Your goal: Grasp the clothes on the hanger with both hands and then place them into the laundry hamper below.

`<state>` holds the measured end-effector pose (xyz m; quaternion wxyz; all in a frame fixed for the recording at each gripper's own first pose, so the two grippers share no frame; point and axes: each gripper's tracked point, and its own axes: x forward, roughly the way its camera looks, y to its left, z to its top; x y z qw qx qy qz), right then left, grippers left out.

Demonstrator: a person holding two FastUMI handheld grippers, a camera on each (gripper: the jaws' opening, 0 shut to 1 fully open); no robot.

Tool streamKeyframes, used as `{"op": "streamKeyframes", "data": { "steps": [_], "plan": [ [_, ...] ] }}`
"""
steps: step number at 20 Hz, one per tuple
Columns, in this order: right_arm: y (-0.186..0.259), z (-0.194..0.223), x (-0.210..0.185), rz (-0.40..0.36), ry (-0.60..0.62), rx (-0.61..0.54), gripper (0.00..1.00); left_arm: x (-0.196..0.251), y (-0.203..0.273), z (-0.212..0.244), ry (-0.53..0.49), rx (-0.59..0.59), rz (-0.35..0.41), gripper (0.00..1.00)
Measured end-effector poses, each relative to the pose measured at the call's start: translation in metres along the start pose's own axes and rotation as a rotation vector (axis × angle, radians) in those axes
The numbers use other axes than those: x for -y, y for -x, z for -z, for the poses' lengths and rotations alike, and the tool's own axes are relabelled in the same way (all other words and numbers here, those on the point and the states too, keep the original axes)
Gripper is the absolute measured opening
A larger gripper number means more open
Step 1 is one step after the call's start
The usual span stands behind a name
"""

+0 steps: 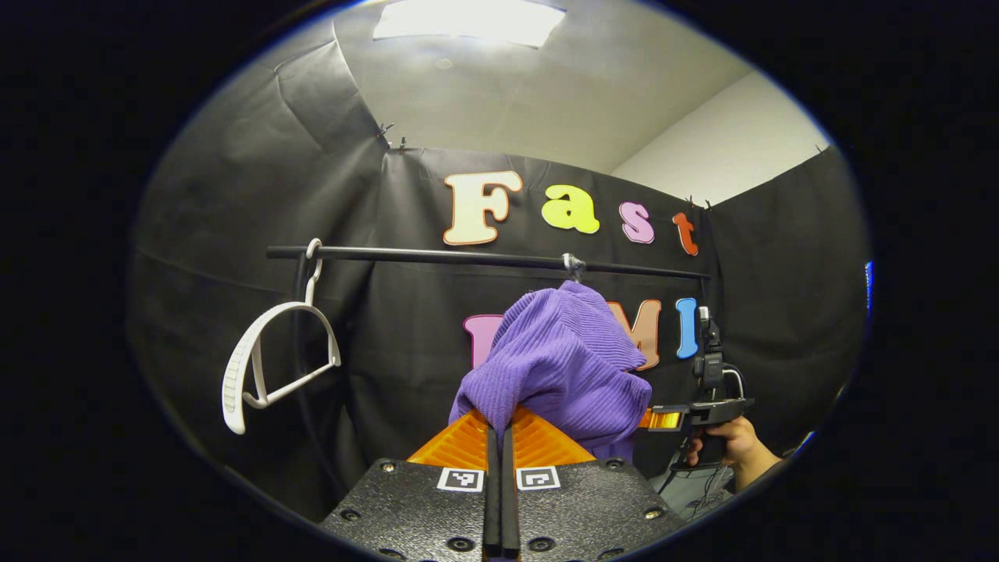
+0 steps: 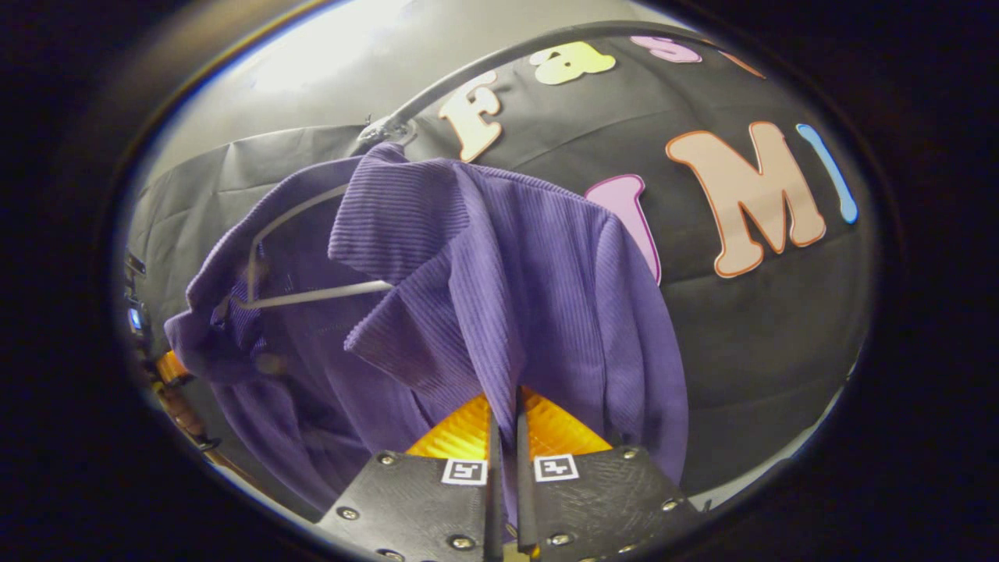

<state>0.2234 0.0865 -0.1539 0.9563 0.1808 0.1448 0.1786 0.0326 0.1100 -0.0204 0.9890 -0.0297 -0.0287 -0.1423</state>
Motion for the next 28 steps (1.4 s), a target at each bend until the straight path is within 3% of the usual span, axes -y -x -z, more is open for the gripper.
{"op": "streamKeyframes", "data": {
  "steps": [1, 2, 3, 4, 5, 6, 8, 11, 12, 13, 15, 16, 19, 21, 25, 26, 28],
  "plan": [
    [0.002, -0.003, 0.000, -0.005, 0.008, 0.012, 0.08, 0.001, 0.001, 0.000, -0.001, 0.000, 0.000, 0.01],
    [0.002, -0.005, 0.001, -0.004, 0.014, 0.021, 0.17, 0.001, 0.001, 0.000, -0.003, -0.001, 0.000, 0.01],
    [0.000, -0.007, -0.001, -0.012, 0.024, 0.026, 0.00, 0.001, 0.001, -0.001, -0.005, 0.000, 0.000, 0.01],
    [0.001, -0.007, 0.002, -0.002, 0.044, 0.017, 0.08, 0.002, 0.000, -0.001, -0.006, -0.001, 0.000, 0.01],
    [0.015, -0.014, 0.005, 0.016, 0.063, 0.019, 0.00, 0.004, 0.000, -0.001, -0.006, -0.002, 0.002, 0.01],
    [-0.010, 0.001, 0.003, 0.018, 0.089, 0.009, 0.01, 0.005, 0.002, -0.001, -0.003, -0.004, 0.003, 0.02],
    [-0.004, 0.002, -0.002, 0.024, 0.147, 0.019, 0.00, 0.009, 0.005, -0.002, 0.000, -0.006, 0.014, 0.01],
    [0.022, -0.029, 0.018, 0.151, 0.256, 0.148, 0.00, 0.007, 0.015, -0.008, -0.010, -0.003, 0.023, 0.01],
    [0.031, -0.043, 0.020, 0.186, 0.281, 0.194, 0.05, 0.008, 0.017, -0.013, -0.019, 0.007, 0.026, 0.01],
    [0.038, -0.057, 0.020, 0.214, 0.303, 0.229, 0.00, 0.008, 0.019, -0.018, -0.030, 0.018, 0.023, 0.01],
    [0.044, -0.081, 0.021, 0.270, 0.327, 0.281, 0.00, 0.006, 0.021, -0.030, -0.046, 0.046, 0.013, 0.01],
    [0.041, -0.079, 0.014, 0.246, 0.322, 0.256, 0.00, 0.006, 0.021, -0.035, -0.048, 0.055, 0.012, 0.01],
    [0.032, -0.043, -0.026, 0.061, 0.254, 0.149, 0.01, 0.005, 0.021, -0.034, -0.038, 0.058, 0.013, 0.01],
    [0.024, -0.031, -0.025, 0.064, 0.229, 0.136, 0.01, 0.003, 0.021, -0.032, -0.023, 0.048, 0.015, 0.01],
    [0.010, -0.026, -0.013, 0.160, 0.210, 0.191, 0.92, -0.006, 0.023, -0.033, -0.038, 0.048, -0.004, 0.01],
    [0.004, -0.025, -0.012, 0.168, 0.223, 0.196, 0.97, -0.007, 0.023, -0.036, -0.042, 0.050, -0.008, 0.01],
    [-0.014, -0.017, -0.015, 0.177, 0.232, 0.158, 0.93, -0.008, 0.023, -0.039, -0.039, 0.053, -0.011, 0.01]
  ]
}}
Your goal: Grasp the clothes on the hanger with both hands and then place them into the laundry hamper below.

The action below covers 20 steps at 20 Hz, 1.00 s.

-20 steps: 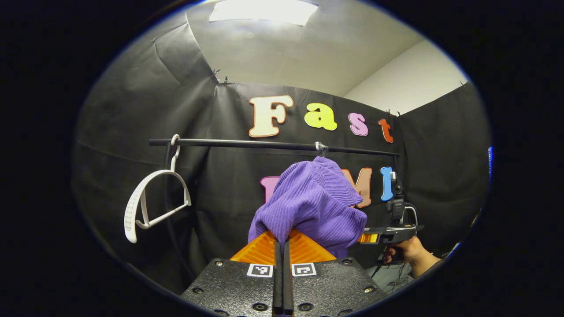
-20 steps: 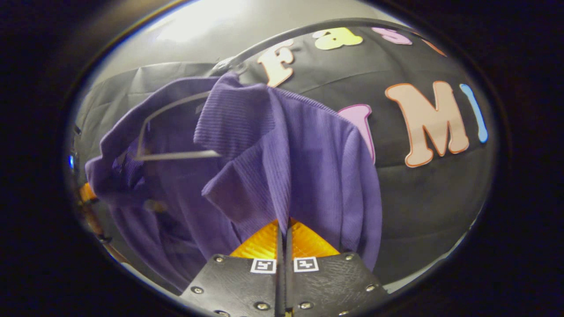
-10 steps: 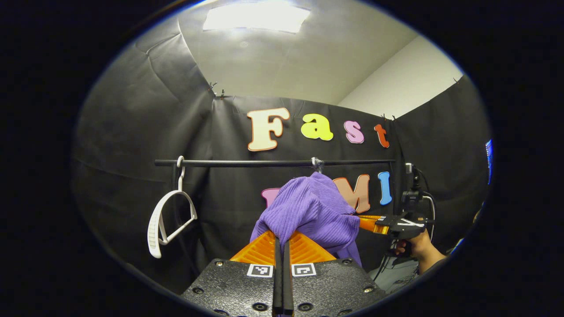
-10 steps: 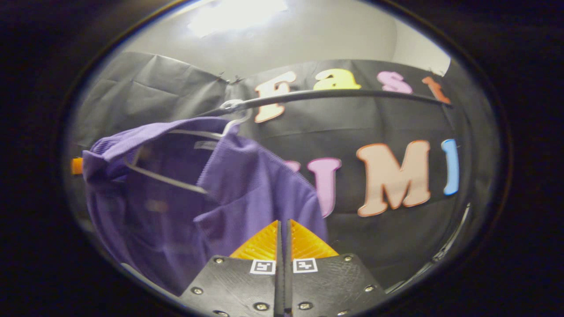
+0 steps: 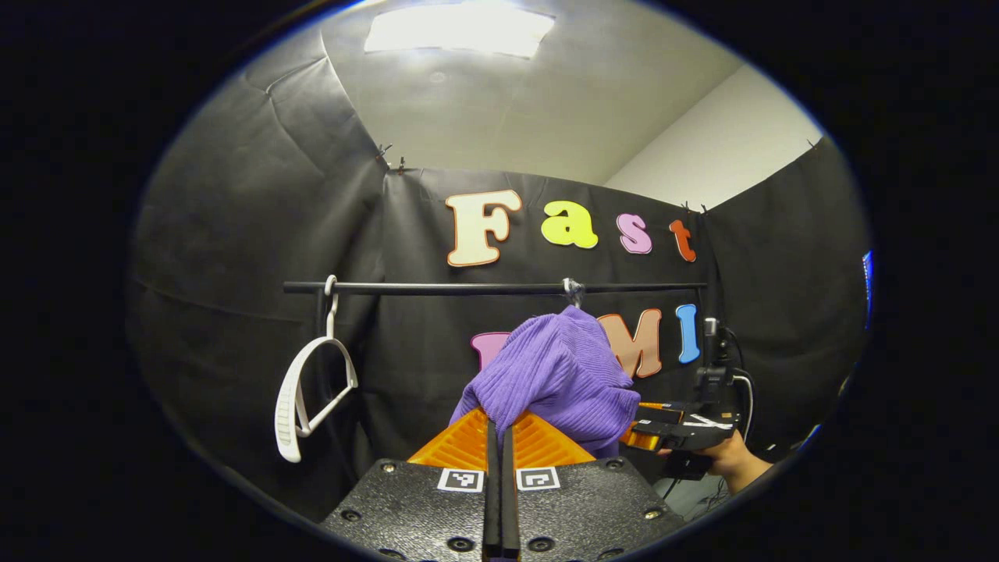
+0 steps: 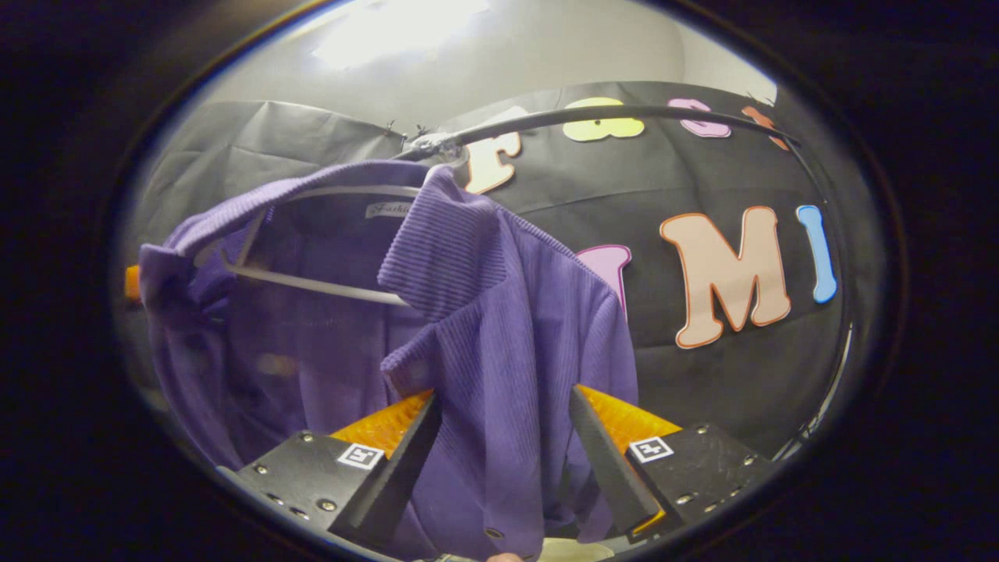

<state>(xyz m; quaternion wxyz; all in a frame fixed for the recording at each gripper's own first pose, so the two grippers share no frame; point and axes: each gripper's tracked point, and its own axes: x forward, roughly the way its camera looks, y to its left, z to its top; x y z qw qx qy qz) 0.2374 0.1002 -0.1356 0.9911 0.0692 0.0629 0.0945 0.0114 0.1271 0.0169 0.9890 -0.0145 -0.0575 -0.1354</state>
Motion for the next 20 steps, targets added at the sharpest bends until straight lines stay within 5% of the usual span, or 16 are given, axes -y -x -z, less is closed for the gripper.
{"op": "streamKeyframes", "data": {
  "steps": [2, 4, 7, 20],
  "plan": [
    [-0.011, -0.003, -0.022, -0.052, -0.055, -0.004, 0.99, -0.005, -0.001, -0.005, 0.005, 0.007, -0.010, 0.01],
    [-0.018, -0.010, -0.022, -0.035, -0.053, 0.024, 0.93, -0.014, -0.004, -0.011, -0.001, 0.017, -0.030, 0.01],
    [-0.006, -0.020, -0.002, 0.015, -0.067, 0.045, 0.04, -0.022, -0.008, -0.015, -0.020, 0.014, -0.052, 0.01],
    [-0.025, -0.077, 0.087, 0.244, 0.084, 0.137, 0.05, -0.027, -0.030, -0.085, -0.099, 0.158, -0.141, 0.01]
  ]
}}
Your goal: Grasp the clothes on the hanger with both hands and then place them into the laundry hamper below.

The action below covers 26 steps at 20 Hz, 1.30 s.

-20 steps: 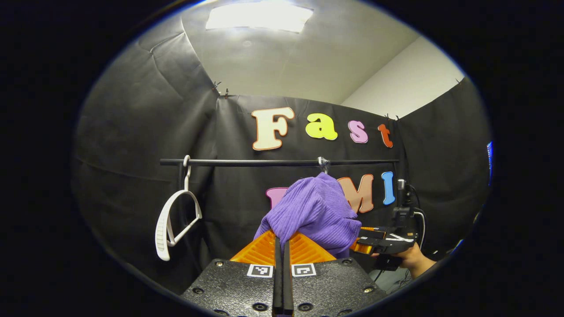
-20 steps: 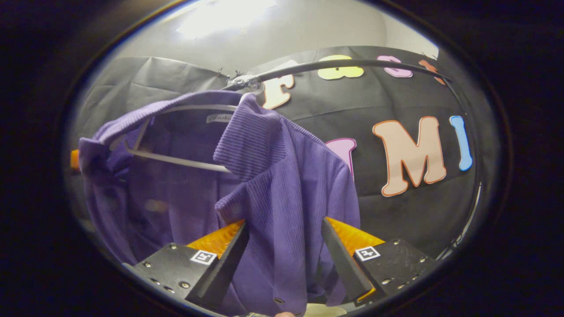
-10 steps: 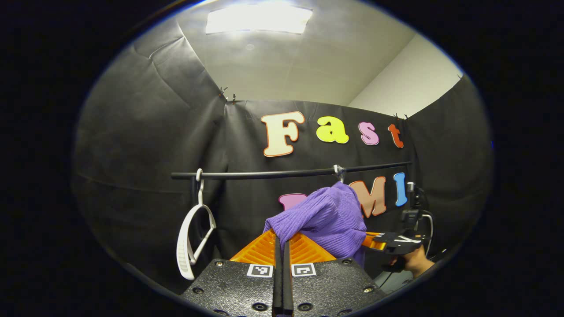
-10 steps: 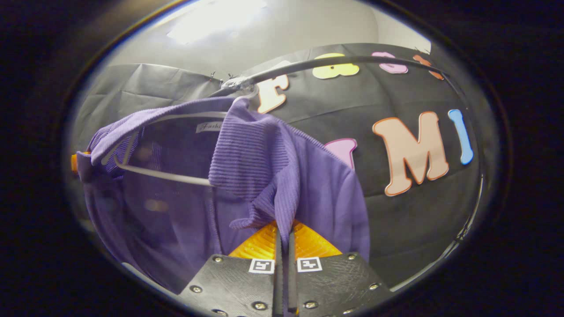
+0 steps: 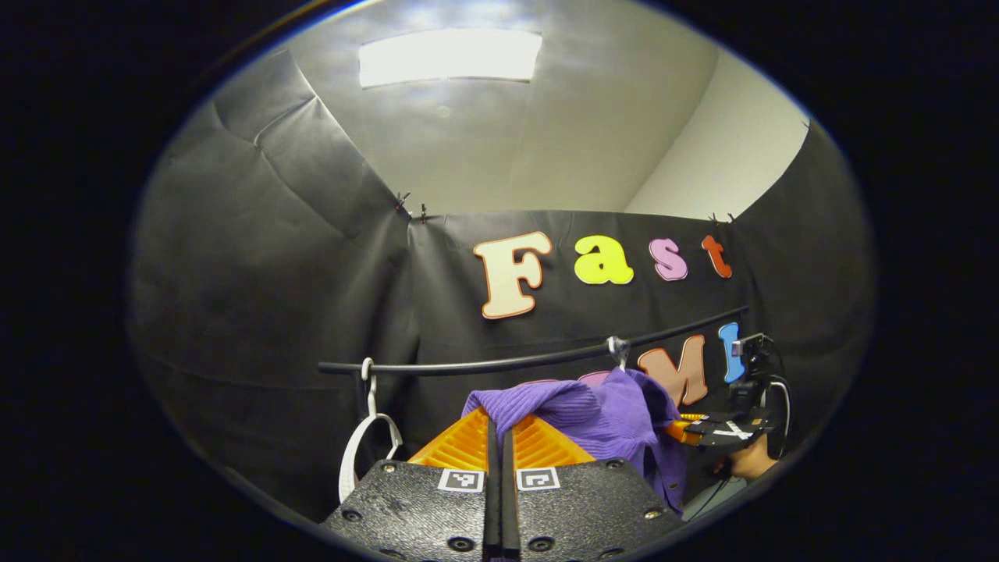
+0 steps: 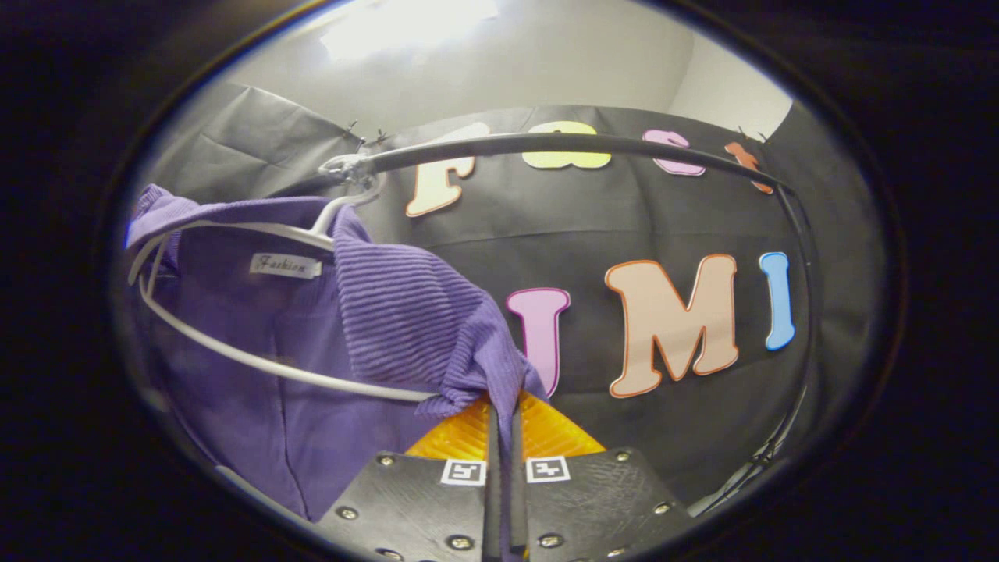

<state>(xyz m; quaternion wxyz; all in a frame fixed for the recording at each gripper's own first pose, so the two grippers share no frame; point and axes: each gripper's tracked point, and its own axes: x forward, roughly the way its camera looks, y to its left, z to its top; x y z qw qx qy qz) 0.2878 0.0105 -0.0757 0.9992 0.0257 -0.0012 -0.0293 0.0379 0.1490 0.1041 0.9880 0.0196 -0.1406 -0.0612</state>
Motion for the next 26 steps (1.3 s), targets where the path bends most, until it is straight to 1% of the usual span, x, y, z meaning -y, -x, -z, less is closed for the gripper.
{"op": "streamKeyframes", "data": {
  "steps": [5, 7, 8, 10, 13, 15, 17, 18, 19, 23, 25, 26],
  "plan": [
    [-0.027, -0.009, 0.025, 0.056, 0.028, 0.019, 0.04, -0.006, -0.028, 0.004, 0.012, 0.008, -0.026, 0.01],
    [-0.038, -0.012, 0.031, 0.070, 0.049, 0.031, 0.00, -0.014, -0.041, 0.011, 0.020, 0.004, -0.044, 0.01],
    [-0.044, -0.007, 0.035, 0.076, 0.051, 0.012, 0.00, -0.018, -0.048, 0.016, 0.026, -0.004, -0.049, 0.01],
    [-0.060, -0.003, 0.039, 0.067, 0.016, -0.012, 0.00, -0.022, -0.060, 0.029, 0.040, -0.026, -0.052, 0.00],
    [-0.075, 0.001, 0.045, 0.050, 0.019, -0.060, 0.00, -0.025, -0.069, 0.054, 0.038, -0.057, -0.048, 0.01],
    [-0.082, 0.007, 0.050, 0.051, 0.002, -0.074, 0.00, -0.025, -0.072, 0.072, 0.033, -0.080, -0.044, 0.01],
    [-0.088, 0.008, 0.064, 0.093, -0.040, -0.072, 0.00, -0.025, -0.077, 0.089, 0.043, -0.104, -0.041, 0.01],
    [-0.093, 0.008, 0.071, 0.110, -0.044, -0.076, 0.05, -0.023, -0.080, 0.098, 0.049, -0.114, -0.033, 0.01],
    [-0.097, 0.009, 0.078, 0.131, -0.040, -0.079, 0.00, -0.020, -0.084, 0.107, 0.057, -0.126, -0.024, 0.01],
    [-0.107, 0.017, 0.087, 0.156, 0.028, -0.084, 0.00, -0.011, -0.088, 0.133, 0.082, -0.137, 0.003, 0.01],
    [-0.113, 0.029, 0.086, 0.164, 0.044, -0.110, 0.00, -0.003, -0.096, 0.144, 0.135, -0.141, 0.006, 0.01],
    [-0.117, 0.039, 0.085, 0.162, 0.033, -0.126, 0.01, 0.001, -0.100, 0.153, 0.159, -0.157, 0.010, 0.01]
  ]
}}
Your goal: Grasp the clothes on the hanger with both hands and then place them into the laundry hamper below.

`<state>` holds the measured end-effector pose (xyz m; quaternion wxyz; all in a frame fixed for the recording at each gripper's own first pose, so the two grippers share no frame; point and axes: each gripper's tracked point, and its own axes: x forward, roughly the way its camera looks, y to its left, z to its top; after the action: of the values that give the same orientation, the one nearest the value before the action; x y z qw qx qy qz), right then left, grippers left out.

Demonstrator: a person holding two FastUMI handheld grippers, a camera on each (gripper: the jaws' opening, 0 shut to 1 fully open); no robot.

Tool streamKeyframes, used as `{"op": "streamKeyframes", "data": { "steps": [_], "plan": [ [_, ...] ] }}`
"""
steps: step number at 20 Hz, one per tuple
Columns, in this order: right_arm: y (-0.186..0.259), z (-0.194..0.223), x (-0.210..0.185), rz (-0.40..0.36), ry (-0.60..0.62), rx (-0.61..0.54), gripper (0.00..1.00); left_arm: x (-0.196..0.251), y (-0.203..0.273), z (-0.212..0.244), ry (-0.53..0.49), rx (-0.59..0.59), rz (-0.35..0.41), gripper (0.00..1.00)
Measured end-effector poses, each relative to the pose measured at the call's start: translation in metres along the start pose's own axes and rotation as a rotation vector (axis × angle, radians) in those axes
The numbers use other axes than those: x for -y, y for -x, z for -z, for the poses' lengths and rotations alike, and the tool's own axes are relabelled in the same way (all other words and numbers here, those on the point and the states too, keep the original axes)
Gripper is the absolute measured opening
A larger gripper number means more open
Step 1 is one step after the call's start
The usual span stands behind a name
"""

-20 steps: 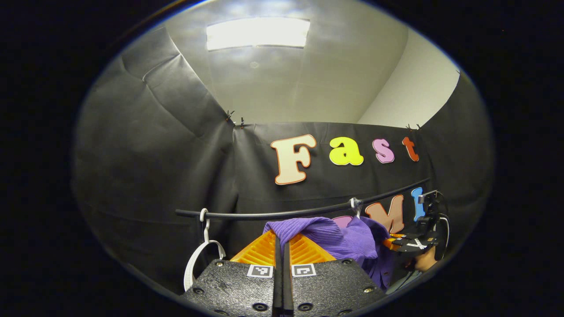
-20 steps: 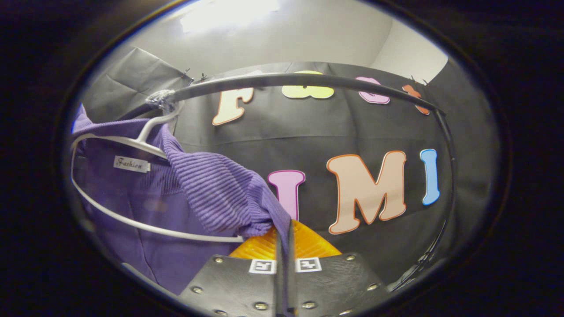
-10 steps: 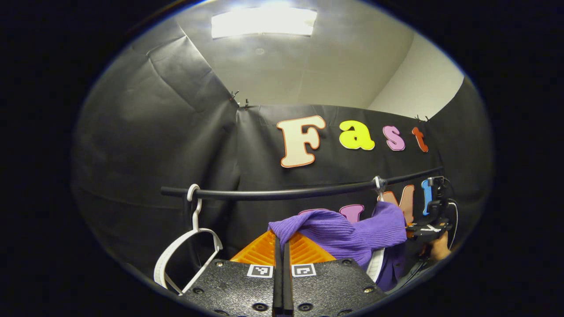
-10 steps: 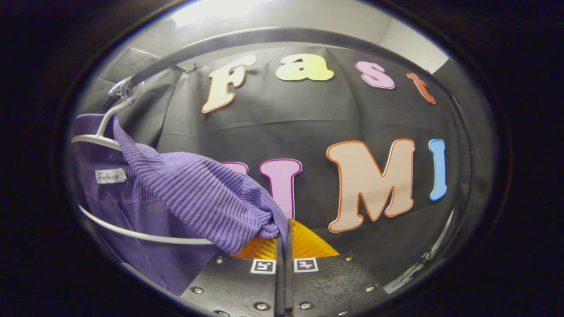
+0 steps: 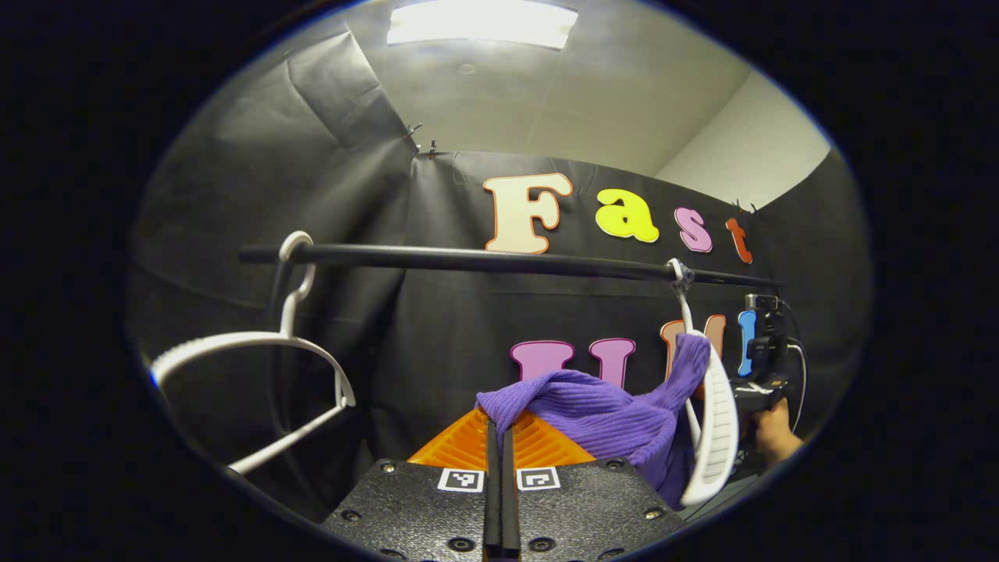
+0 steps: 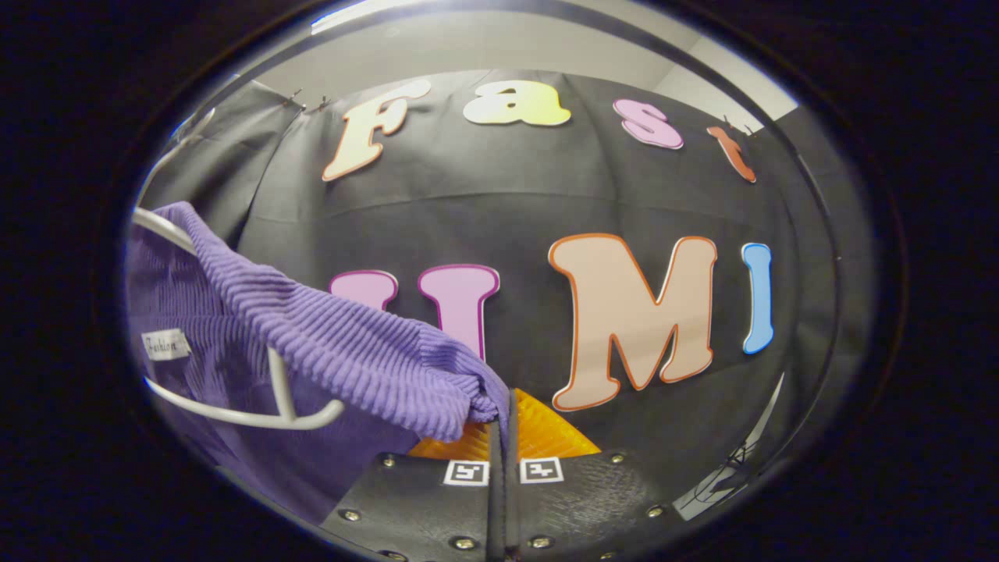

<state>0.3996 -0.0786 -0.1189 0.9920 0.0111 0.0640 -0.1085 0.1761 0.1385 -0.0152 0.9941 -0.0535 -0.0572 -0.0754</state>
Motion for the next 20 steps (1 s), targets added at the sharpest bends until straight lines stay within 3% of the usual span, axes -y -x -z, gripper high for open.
{"op": "streamKeyframes", "data": {
  "steps": [7, 11, 17, 20],
  "plan": [
    [0.002, 0.055, -0.001, -0.008, -0.013, -0.056, 0.00, 0.003, -0.007, 0.062, 0.055, -0.052, -0.007, 0.01],
    [0.019, 0.093, -0.019, -0.054, -0.028, -0.092, 0.00, 0.004, 0.002, 0.105, 0.109, -0.117, -0.020, 0.01],
    [0.096, 0.105, -0.040, -0.067, -0.040, -0.049, 0.01, -0.004, 0.042, 0.129, 0.051, -0.124, -0.078, 0.01],
    [0.137, 0.098, -0.048, -0.066, -0.048, -0.025, 0.01, 0.007, 0.061, 0.131, 0.053, -0.141, -0.062, 0.01]
  ]
}}
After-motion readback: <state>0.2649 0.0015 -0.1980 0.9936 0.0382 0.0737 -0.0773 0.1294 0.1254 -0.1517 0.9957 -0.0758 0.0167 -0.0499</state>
